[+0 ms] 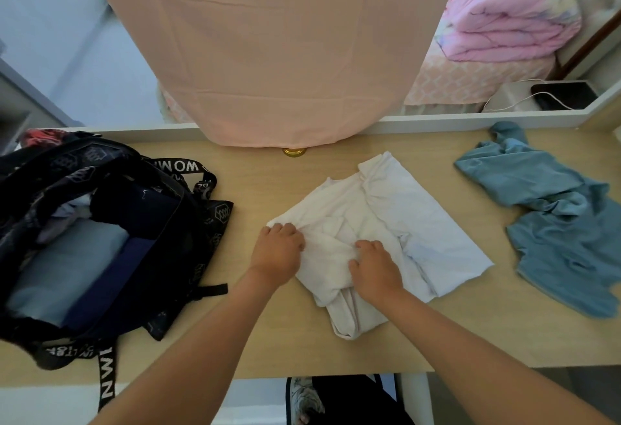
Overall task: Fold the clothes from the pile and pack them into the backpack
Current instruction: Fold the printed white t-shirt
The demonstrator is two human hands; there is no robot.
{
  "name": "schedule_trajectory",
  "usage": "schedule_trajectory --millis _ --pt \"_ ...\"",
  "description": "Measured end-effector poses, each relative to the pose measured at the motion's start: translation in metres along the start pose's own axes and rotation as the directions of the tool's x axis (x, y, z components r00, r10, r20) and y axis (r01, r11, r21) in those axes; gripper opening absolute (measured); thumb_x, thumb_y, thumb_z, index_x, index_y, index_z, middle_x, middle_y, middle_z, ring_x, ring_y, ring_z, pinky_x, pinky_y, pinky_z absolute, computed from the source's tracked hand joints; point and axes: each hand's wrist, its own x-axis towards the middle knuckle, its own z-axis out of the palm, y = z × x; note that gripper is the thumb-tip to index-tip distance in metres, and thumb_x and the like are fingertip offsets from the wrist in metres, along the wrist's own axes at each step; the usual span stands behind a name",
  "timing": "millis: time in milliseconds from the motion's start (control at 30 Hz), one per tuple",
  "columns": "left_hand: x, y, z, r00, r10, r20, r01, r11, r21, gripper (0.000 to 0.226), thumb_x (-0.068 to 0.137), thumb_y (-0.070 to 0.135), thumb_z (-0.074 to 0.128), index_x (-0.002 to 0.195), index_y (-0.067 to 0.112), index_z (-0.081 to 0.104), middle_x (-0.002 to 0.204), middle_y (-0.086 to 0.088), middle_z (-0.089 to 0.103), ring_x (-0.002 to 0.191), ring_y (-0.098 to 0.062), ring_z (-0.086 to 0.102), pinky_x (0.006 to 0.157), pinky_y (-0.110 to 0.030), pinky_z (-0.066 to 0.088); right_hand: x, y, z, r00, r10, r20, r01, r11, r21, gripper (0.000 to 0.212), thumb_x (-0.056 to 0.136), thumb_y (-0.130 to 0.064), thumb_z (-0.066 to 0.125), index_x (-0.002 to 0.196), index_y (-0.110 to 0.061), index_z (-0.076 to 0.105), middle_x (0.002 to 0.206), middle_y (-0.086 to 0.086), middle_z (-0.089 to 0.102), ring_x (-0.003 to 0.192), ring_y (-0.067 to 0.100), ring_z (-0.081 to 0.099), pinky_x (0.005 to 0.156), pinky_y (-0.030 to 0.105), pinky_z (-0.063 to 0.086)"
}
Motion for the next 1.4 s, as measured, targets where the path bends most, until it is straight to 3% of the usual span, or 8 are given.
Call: schedule_trajectory --millis 233,467,700,833,967,1167,1267,1400 --pt "0.059 0.045 -0.025 0.894 0.424 0.145 -0.429 0.903 0.006 0.048 0.088 -0.003 0.053 0.127 0.024 0.061 0.136 -0.002 0.046 0.11 -0.024 0.052 0.078 -0.034 0.043 0.003 0.009 0.0 0.998 0.053 0.033 -0.053 0.998 -0.018 0.019 0.084 -0.032 0.067 0.1 -0.024 0.066 0.103 -0.001 0.061 0.088 0.02 0.062 0.079 0.034 0.053" --pt "0.099 0.037 -0.028 0.83 0.494 0.257 -0.555 0.774 0.305 0.024 0.095 0.014 0.047 0.115 0.023 0.058 0.127 -0.007 0.043 0.112 -0.026 0.044 0.08 -0.035 0.037 0.006 0.027 -0.002 0.996 0.074 0.057 -0.075 0.997 0.008 0.021 0.078 -0.035 0.07 0.071 -0.018 0.061 0.09 0.001 0.056 0.076 0.022 0.061 0.068 0.034 0.05" --pt "0.116 0.017 -0.031 0.995 0.097 0.003 -0.096 0.993 -0.061 0.022 0.093 0.015 0.054 0.114 0.021 0.055 0.123 -0.001 0.049 0.11 -0.024 0.047 0.092 -0.037 0.04 0.01 0.03 -0.007 0.994 0.104 0.032 -0.105 0.994 0.007 0.017 0.081 -0.025 0.06 0.07 -0.022 0.048 0.082 -0.001 0.052 0.08 0.024 0.06 0.062 0.03 0.04" --pt "0.073 0.014 -0.014 0.95 0.213 -0.229 -0.241 0.966 -0.099 0.03 0.078 -0.002 0.051 0.098 0.017 0.062 0.1 -0.002 0.059 0.085 -0.024 0.053 0.075 -0.029 0.032 0.004 0.019 -0.001 0.963 -0.147 -0.226 0.11 0.979 -0.169 0.041 0.069 -0.008 0.059 0.109 -0.018 0.056 0.099 0.005 0.051 0.082 0.025 0.053 0.067 0.035 0.044" --pt "0.028 -0.017 0.012 0.915 0.394 -0.087 -0.4 0.914 -0.069 0.029 0.076 0.007 0.057 0.101 0.018 0.067 0.112 -0.005 0.063 0.099 -0.03 0.062 0.084 -0.037 0.05 -0.006 0.004 0.02 0.888 -0.456 -0.054 0.433 0.872 -0.228 0.027 0.07 -0.018 0.057 0.096 -0.02 0.063 0.088 0.003 0.055 0.073 0.024 0.057 0.061 0.035 0.045" --pt "-0.005 -0.042 0.014 0.93 0.368 0.02 -0.364 0.925 -0.108 0.052 0.079 0.001 0.05 0.127 0.015 0.065 0.138 -0.015 0.056 0.123 -0.035 0.056 0.098 -0.048 0.049 -0.031 -0.028 0.042 0.961 -0.275 0.007 0.261 0.902 -0.343 0.055 0.061 -0.062 0.054 0.098 -0.021 0.058 0.096 0.003 0.053 0.083 0.025 0.052 0.063 0.037 0.043" --pt "-0.004 -0.041 0.003 0.946 0.325 0.01 -0.324 0.946 -0.022 0.037 0.065 0.002 0.078 0.097 0.019 0.077 0.111 -0.01 0.071 0.094 -0.031 0.07 0.069 -0.038 0.06 -0.04 -0.031 0.053 0.943 -0.327 -0.057 0.277 0.872 -0.404 0.038 0.064 -0.033 0.06 0.096 -0.016 0.051 0.092 0.008 0.049 0.075 0.026 0.054 0.049 0.033 0.038" --pt "-0.017 -0.03 -0.015 0.951 0.284 0.12 -0.286 0.958 -0.005 0.021 0.08 0.011 0.062 0.099 0.019 0.068 0.112 0.0 0.065 0.099 -0.023 0.062 0.085 -0.034 0.046 -0.034 -0.024 0.045 0.939 -0.341 -0.038 0.301 0.871 -0.388 0.029 0.058 -0.007 0.076 0.081 -0.011 0.06 0.079 0.01 0.057 0.065 0.025 0.06 0.04 0.031 0.041"
